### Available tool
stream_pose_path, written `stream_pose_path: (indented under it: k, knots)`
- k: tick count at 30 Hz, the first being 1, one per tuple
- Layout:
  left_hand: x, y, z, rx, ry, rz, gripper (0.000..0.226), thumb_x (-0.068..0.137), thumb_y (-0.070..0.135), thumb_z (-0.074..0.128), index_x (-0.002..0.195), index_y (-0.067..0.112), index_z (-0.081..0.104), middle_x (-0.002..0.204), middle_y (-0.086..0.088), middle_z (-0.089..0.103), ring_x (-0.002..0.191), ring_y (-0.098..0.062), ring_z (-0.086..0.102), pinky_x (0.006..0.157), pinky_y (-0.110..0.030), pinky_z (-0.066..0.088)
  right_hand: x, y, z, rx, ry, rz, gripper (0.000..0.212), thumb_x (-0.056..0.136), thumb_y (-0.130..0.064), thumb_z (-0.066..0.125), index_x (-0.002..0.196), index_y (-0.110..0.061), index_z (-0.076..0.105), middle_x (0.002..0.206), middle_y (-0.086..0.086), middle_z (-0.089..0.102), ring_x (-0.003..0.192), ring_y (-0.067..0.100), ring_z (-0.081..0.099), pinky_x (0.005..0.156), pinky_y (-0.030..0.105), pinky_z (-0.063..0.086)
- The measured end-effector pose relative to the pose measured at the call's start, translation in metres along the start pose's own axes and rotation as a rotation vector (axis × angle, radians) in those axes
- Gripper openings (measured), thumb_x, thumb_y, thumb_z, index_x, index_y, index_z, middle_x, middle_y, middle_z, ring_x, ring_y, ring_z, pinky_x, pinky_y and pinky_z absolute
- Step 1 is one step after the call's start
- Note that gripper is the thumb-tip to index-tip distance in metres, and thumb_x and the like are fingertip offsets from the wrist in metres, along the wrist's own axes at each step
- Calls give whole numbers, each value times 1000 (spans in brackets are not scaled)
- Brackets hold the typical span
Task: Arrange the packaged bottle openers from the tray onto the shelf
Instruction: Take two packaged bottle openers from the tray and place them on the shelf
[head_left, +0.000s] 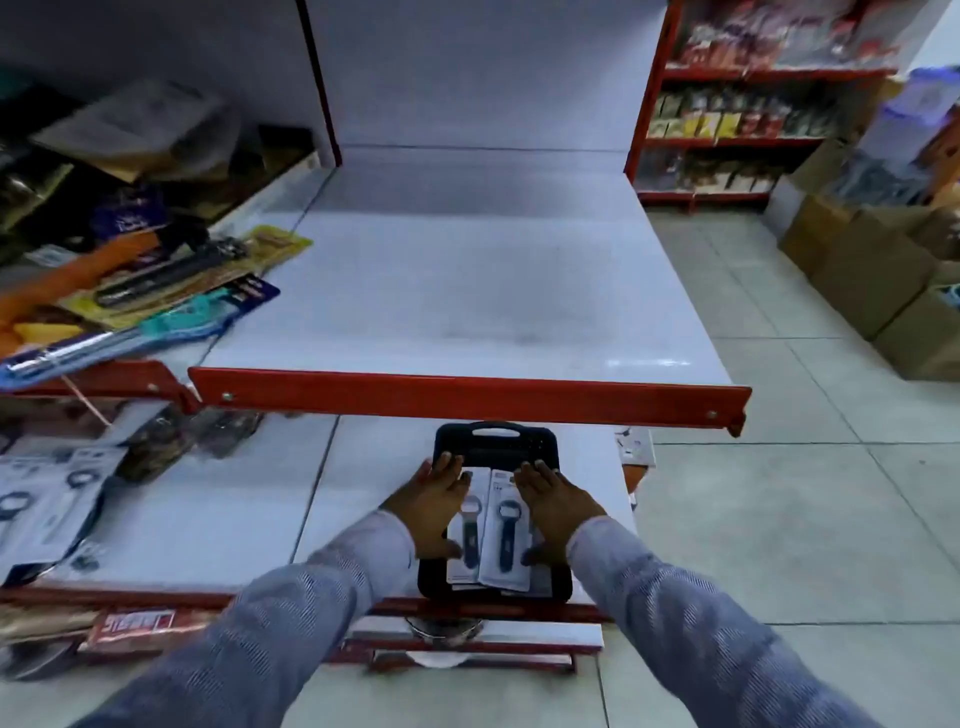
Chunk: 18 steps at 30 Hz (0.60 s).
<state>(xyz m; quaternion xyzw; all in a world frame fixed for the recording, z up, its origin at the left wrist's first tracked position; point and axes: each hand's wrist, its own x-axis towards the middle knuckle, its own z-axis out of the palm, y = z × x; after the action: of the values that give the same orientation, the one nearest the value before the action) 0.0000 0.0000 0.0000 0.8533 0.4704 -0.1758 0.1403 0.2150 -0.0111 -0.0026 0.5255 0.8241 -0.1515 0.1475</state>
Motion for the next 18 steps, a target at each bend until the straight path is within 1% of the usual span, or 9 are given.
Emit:
stream_pose_path:
  k: [3, 5, 7, 9, 10, 12, 14, 16, 18]
  knots:
    - [27, -8, -10, 65, -81, -43, 116, 78, 55, 73, 155, 1, 5, 166, -21, 3, 154, -38, -1, 127, -50, 0, 28, 5, -7, -6, -167, 68, 137, 61, -55, 83, 151, -3, -5, 163, 15, 2, 150, 31, 5, 122, 41, 12]
    - [38, -8, -17, 104, -108, -39, 123, 72, 59, 76, 154, 0, 6, 165, -22, 6, 153, -39, -1, 126, -52, -3, 39, 6, -13, -52, -144, 77, 136, 58, -53, 86, 151, 0, 0, 159, 21, 15, 147, 36, 16, 121, 43, 19]
    - [49, -12, -6, 150, -144, -20, 127, 67, 62, 77, 154, -1, 10, 164, -22, 11, 153, -40, -1, 124, -57, -7, 50, 3, -6, -75, -116, 81, 123, 64, -45, 85, 149, 2, 9, 153, 25, 29, 141, 40, 30, 118, 45, 27]
    - [53, -15, -3, 190, -112, -8, 124, 63, 61, 80, 152, 0, 18, 162, -21, 21, 153, -40, 1, 120, -62, -10, 50, 2, -7, -87, -39, 85, 105, 71, -35, 81, 147, 2, 19, 147, 23, 39, 134, 40, 39, 113, 46, 36]
    - [53, -17, -1, 187, -90, -1, 120, 64, 59, 81, 151, 1, 23, 160, -19, 26, 153, -39, 2, 119, -64, -10, 52, 1, -6, -76, -31, 92, 105, 68, -36, 83, 146, 0, 23, 146, 21, 40, 133, 39, 40, 111, 46, 38]
    - [50, -21, -1, 142, -39, -1, 111, 66, 54, 81, 149, 3, 28, 157, -18, 32, 153, -37, 5, 120, -63, -10, 49, 1, -10, -78, -37, 89, 120, 50, -44, 91, 145, -6, 27, 142, 19, 40, 130, 37, 41, 106, 45, 43]
    - [44, -26, -6, 63, 35, -3, 99, 71, 46, 81, 147, 5, 32, 152, -17, 36, 151, -35, 15, 122, -59, -7, 41, -1, -18, -25, -13, 93, 115, 49, -38, 92, 143, -11, 32, 140, 17, 40, 128, 36, 42, 100, 46, 47]
    - [32, -28, -12, -58, 132, -16, 85, 75, 32, 80, 145, 8, 38, 146, -15, 42, 143, -34, 31, 125, -53, 6, 29, -4, -31, 42, 40, 91, 95, 58, -25, 89, 139, -15, 40, 138, 16, 42, 124, 36, 48, 97, 46, 51]
    - [13, -22, -19, -261, 217, -30, 69, 78, 15, 77, 140, 12, 48, 140, -15, 49, 129, -33, 46, 115, -43, 36, 14, -8, -44, 140, 107, 59, 71, 69, -14, 81, 133, -16, 50, 135, 14, 49, 119, 34, 54, 96, 42, 51]
